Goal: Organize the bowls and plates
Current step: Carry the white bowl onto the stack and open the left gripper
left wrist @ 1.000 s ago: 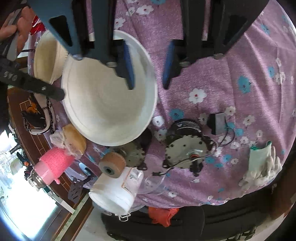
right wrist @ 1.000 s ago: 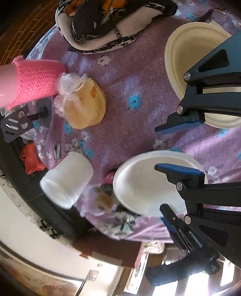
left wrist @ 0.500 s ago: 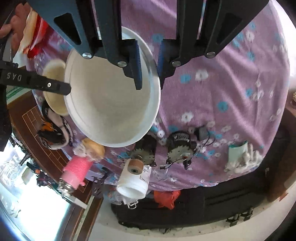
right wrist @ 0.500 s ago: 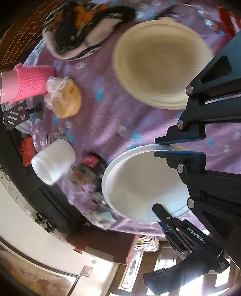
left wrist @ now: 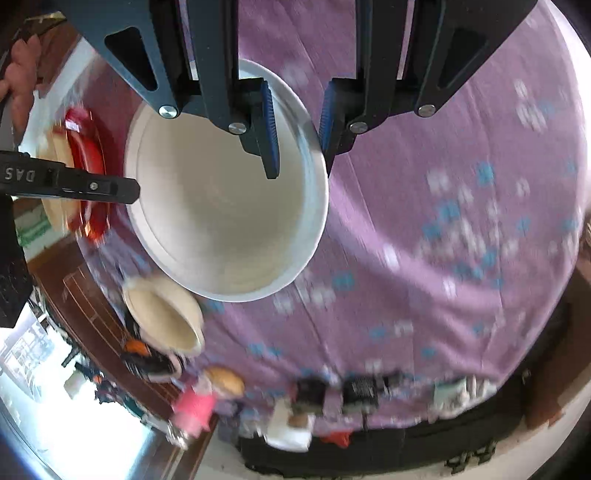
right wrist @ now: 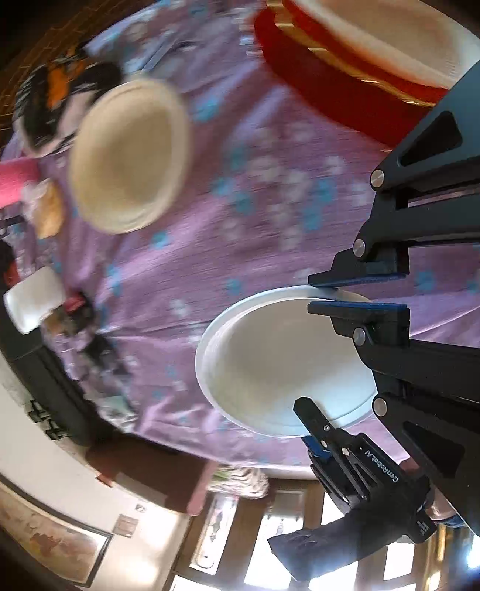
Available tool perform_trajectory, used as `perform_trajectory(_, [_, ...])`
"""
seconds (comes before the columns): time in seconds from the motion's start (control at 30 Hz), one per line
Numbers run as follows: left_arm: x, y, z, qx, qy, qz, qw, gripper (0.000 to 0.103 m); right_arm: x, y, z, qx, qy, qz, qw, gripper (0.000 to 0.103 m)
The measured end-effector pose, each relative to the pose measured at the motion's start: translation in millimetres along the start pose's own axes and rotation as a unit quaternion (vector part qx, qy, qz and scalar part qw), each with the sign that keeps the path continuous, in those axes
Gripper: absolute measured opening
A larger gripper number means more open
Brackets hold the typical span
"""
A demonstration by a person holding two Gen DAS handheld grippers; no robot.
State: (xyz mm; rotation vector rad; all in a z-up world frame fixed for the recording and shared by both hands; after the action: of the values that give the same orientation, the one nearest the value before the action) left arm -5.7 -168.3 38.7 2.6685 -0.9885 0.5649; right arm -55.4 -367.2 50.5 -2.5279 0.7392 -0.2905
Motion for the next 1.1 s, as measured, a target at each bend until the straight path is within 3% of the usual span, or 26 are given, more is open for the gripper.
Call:
perform_trajectory(0.17, [-28, 20, 9, 0.022, -0.008, 0.015, 0.9996, 0.019, -33, 25, 13, -0.034, -0.023, -0.011, 0.999, 0.011])
perform_trajectory(0.23, [-31, 22, 11, 0.038, -0.002, 0.018, 0.9991, 0.025, -34, 29, 16, -0.032, -0.012, -0.011, 0.999, 0.011])
perform_trajectory(0.3, [-32, 25, 11, 0.058, 0.005, 0.025, 0.998, 0.037, -34, 29, 16, -0.042, 0.002, -0.022, 0.999, 0.016])
perform_trajectory(0.37, [-34, 27, 9, 0.081, 0.015, 0.032, 0.9961, 0.039, -35, 30, 13, -0.054, 0.019, -0.031, 0.998, 0.023])
perform_trajectory(0.47, [-37, 29, 8, 0.107, 0.027, 0.045, 0.9929, 0.038, -34, 30, 10, -0.057, 0.033, -0.038, 0.997, 0.029])
perform_trajectory(0.53, [-37, 33, 6, 0.113, 0.032, 0.055, 0.9915, 0.029, -37, 30, 12, -0.052, 0.03, -0.043, 0.997, 0.028])
perform_trajectory(0.57, [-38, 36, 4, 0.111, 0.036, 0.059, 0.9915, 0.021, -40, 30, 12, -0.052, 0.031, -0.046, 0.997, 0.018])
perform_trajectory(0.6, [-37, 39, 2, 0.116, 0.038, 0.063, 0.9906, 0.02, -42, 28, 12, -0.051, 0.03, -0.049, 0.997, 0.01])
perform_trajectory(0.67, [-34, 47, -7, 0.135, 0.045, 0.082, 0.9865, 0.02, -48, 25, 7, -0.046, 0.032, -0.051, 0.997, 0.011])
perform_trajectory(1.1, [8, 97, -62, 0.114, 0.102, 0.128, 0.9799, 0.021, -53, 31, -90, 0.009, 0.101, -0.028, 0.995, 0.011])
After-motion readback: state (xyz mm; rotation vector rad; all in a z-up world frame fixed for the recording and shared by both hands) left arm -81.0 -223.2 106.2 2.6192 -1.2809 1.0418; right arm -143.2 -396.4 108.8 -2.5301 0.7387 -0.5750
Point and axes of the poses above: each gripper's, at about its wrist camera, not at the fingertips, and z roughly the way its jaws point, y to its right, x to its top, the point moved 3 cm from there along z, roughly the way its jaws point, and after that the axes turned 13 degrees about z, right-handed, at the moved point
